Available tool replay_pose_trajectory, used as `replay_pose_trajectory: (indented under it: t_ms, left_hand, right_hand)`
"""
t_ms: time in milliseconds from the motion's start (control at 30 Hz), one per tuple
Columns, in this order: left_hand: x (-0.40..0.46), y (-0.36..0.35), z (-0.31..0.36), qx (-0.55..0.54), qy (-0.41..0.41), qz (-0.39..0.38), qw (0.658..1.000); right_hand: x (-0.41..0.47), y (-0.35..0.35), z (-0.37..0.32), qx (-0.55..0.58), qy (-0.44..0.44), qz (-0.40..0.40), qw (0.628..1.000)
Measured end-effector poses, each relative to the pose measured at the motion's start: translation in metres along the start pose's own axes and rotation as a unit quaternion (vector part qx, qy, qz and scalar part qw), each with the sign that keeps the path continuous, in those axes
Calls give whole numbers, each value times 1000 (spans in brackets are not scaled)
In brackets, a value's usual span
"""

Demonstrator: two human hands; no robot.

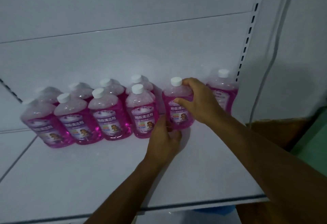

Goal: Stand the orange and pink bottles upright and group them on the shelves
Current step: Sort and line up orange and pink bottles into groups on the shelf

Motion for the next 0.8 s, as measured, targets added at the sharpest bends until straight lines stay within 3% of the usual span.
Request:
replay_pose_trajectory:
  t_ms: [400,633,800]
  left_hand:
    - [13,0,3,-12,72,-55,996]
    - [16,0,7,6,75,-85,994]
    - [18,-5,18,3,64,-113,992]
  right_hand:
    - [32,-28,13,-71,22,-4,997]
    - [33,-31,12,-77,23,1,997]
    - [18,-17,1,-134,64,-42,988]
Point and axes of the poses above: each hand's wrist, its own x-axis towards the middle knuckle, its own y-axis out of the back of the hand, z = x × y, the point moved 2 cm from there along x, towards the middle knuckle, and after that the axes turned 15 degrees about y, right-handed, at the moved point
